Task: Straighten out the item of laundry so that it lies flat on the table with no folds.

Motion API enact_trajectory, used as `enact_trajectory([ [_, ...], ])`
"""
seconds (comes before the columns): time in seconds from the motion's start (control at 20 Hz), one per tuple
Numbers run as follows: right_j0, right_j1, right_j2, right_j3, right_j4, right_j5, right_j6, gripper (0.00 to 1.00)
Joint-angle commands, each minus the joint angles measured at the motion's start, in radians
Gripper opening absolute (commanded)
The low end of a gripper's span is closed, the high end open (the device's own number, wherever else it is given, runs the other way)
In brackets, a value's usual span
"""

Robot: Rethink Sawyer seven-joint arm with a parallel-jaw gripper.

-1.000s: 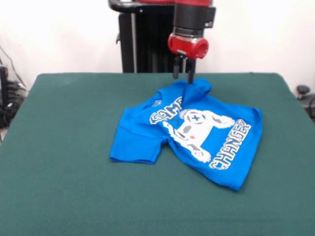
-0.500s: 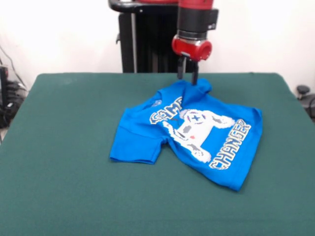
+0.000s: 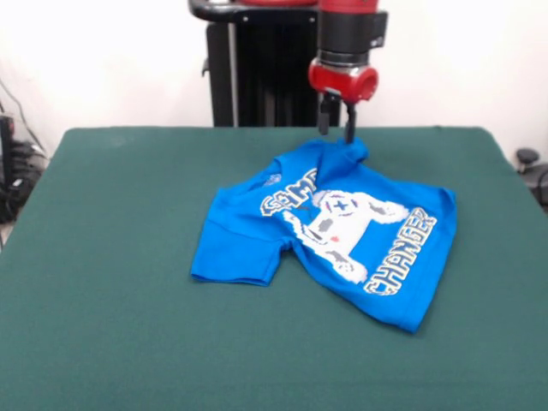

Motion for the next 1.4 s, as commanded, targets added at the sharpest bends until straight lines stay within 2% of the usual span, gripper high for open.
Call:
enact_trajectory([
  [0.05,0.020,0.083,0.130,-0.038,0.090,-0.060,0.366,1.00],
  [0.55,0.046,0.154,0.124,-0.074,0.106,-0.129,0.364,1.00],
  [1.05,0.086,0.145,0.078,-0.084,0.145,-0.137,0.300,1.00],
  [1.4,0.052,0.137,0.090,-0.070,0.137,-0.120,0.312,1.00],
])
